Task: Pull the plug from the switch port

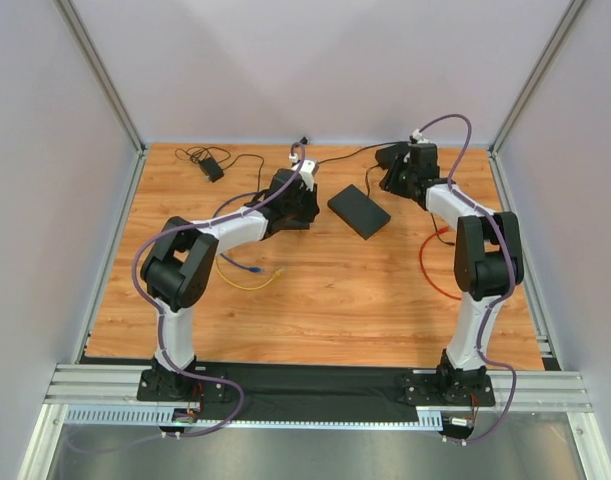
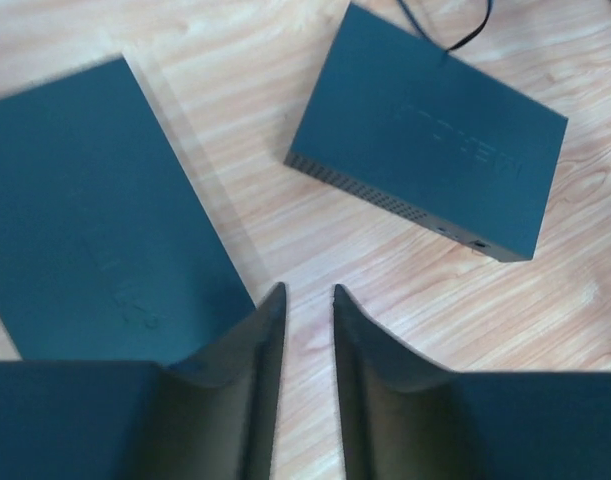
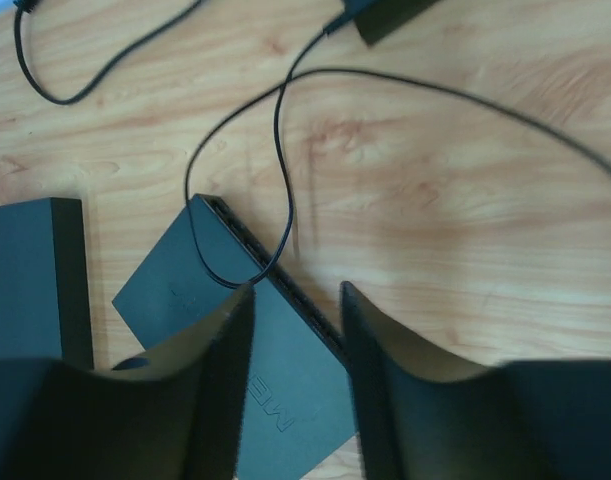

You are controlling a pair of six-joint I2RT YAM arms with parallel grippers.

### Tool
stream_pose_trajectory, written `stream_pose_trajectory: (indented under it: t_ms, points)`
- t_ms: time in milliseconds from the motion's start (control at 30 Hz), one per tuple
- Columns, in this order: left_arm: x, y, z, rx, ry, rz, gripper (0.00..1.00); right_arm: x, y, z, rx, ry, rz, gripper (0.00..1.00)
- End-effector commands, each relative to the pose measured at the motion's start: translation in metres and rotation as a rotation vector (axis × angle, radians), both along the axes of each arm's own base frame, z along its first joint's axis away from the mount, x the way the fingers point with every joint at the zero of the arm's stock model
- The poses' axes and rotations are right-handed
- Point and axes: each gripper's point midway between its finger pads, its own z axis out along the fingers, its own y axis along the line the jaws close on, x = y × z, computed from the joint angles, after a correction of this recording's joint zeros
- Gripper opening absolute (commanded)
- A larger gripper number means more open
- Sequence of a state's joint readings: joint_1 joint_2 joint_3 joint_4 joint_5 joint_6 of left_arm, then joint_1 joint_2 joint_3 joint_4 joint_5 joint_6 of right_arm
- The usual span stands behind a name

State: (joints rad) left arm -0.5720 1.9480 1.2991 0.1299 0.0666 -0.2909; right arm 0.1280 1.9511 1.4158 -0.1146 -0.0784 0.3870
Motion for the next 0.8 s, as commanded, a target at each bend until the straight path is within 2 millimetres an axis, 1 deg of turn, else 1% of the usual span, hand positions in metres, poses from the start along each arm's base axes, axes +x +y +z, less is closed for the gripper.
stream_pose_trajectory:
  t_ms: [0,33,67,100,200,233,400,567,667,767]
  points:
    - [0.003,-0.017,0.003,-0.022,0.03,0.019,0.25,0.005,0.014,0.001,0.075,0.001,0.085,0.38]
    - [0.004,-0.018,0.0,-0.018,0.041,0.023,0.18,0.005,0.015,-0.002,0.079,0.01,0.085,0.33]
    - [0.002,-0.019,-0.005,-0.005,0.059,0.022,0.15,0.005,0.016,-0.003,0.085,0.018,0.083,0.28]
    - [0.005,-0.023,-0.008,0.0,0.066,0.022,0.11,0.005,0.016,-0.01,0.088,0.036,0.08,0.24]
    - [0.006,-0.029,-0.019,0.023,0.104,0.015,0.1,0.004,0.012,-0.02,0.078,0.064,0.059,0.23]
    - [0.006,-0.032,-0.023,0.028,0.116,0.009,0.09,0.004,0.012,-0.026,0.076,0.078,0.054,0.23]
    - [0.009,-0.042,-0.04,0.046,0.17,-0.004,0.08,0.007,0.011,-0.043,0.06,0.127,0.053,0.23]
    - [0.009,-0.047,-0.053,0.066,0.215,-0.009,0.08,0.007,0.013,-0.053,0.063,0.157,0.061,0.23]
    - [0.012,-0.054,-0.053,0.063,0.222,-0.024,0.08,0.005,0.014,-0.059,0.065,0.176,0.066,0.23]
    - [0.01,-0.056,-0.058,0.076,0.246,-0.041,0.12,0.0,0.014,-0.065,0.073,0.205,0.066,0.23]
